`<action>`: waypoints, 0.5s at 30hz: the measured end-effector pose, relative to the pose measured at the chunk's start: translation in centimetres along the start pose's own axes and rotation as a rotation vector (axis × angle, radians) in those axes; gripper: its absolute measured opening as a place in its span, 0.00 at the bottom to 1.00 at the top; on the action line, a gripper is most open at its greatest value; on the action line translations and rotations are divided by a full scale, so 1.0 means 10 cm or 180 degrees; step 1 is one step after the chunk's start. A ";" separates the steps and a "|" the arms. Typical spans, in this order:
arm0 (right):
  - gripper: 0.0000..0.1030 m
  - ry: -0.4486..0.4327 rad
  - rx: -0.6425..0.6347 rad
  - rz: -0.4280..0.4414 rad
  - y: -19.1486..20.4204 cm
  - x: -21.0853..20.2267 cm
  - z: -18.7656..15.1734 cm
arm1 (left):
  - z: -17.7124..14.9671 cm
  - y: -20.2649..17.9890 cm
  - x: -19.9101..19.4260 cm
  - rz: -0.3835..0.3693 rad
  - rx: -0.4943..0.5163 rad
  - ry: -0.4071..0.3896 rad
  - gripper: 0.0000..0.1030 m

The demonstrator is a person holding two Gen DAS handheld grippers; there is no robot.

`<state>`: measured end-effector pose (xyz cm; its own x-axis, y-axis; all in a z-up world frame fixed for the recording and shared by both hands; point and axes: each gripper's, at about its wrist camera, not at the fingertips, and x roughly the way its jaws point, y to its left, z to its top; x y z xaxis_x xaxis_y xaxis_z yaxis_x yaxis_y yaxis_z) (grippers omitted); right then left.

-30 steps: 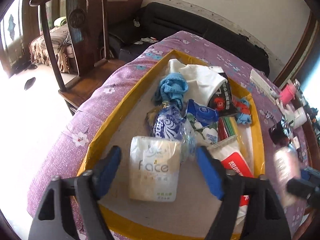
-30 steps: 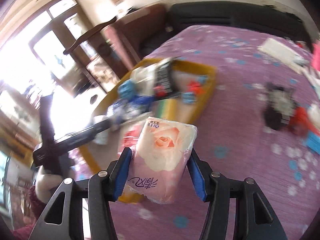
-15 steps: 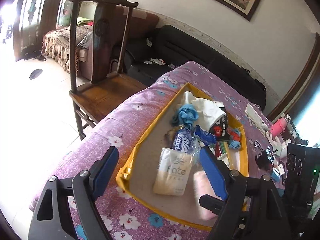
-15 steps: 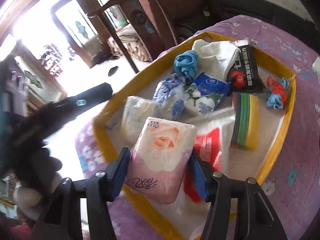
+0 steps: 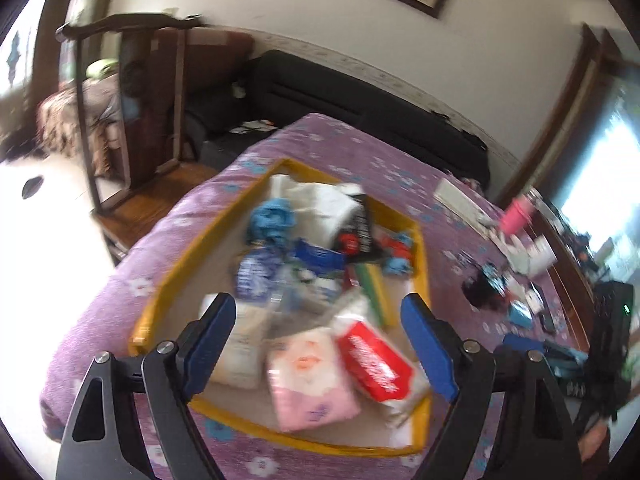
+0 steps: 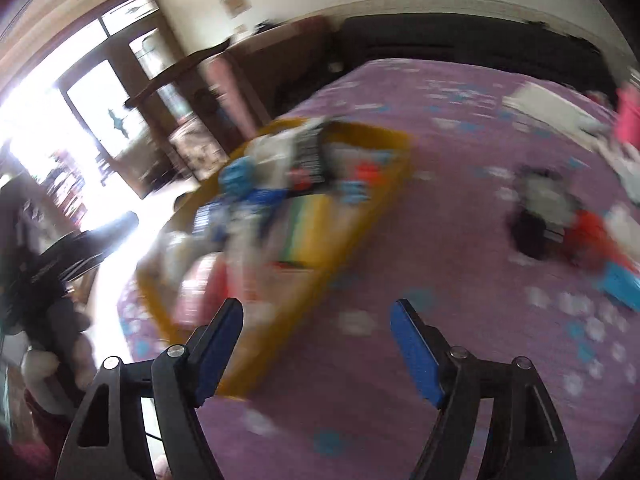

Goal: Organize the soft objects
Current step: 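Grasp the red mesh bag with the right gripper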

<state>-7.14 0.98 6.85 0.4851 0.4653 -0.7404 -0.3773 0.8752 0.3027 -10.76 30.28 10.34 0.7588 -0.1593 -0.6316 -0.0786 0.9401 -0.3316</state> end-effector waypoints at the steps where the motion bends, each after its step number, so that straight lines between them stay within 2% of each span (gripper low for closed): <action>1: 0.78 -0.0035 0.0150 -0.0171 -0.27 -0.08 -0.01 | -0.02 -0.12 0.03 -0.0057 0.0094 0.0029 0.83; 4: 0.78 -0.0141 0.0572 -0.0603 -0.96 -0.30 -0.02 | -0.11 -0.45 0.14 -0.0197 0.0319 0.0141 0.83; 7: 0.78 -0.0240 0.0827 -0.0913 -1.45 -0.42 0.09 | -0.22 -0.72 0.26 -0.0316 0.0441 0.0276 0.83; 11: 0.77 -0.0258 0.0895 -0.0953 -1.75 -0.32 0.40 | -0.33 -0.98 0.33 -0.0381 0.0553 0.0398 0.83; 13: 0.69 -0.0202 0.0863 -0.0891 -1.81 -0.15 0.59 | -0.36 -1.05 0.33 -0.0352 0.0595 0.0421 0.83; 14: 0.62 -0.0175 0.0832 -0.0916 -1.80 -0.06 0.66 | -0.37 -1.06 0.32 -0.0330 0.0605 0.0428 0.83; 15: 0.59 -0.0143 0.0791 -0.0960 -1.80 0.04 0.73 | -0.38 -1.07 0.31 -0.0307 0.0608 0.0434 0.83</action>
<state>5.62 -13.68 5.50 0.5813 0.1829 -0.7929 -0.0128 0.9763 0.2159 -10.03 18.63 9.31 0.6615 -0.2781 -0.6964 0.1234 0.9564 -0.2647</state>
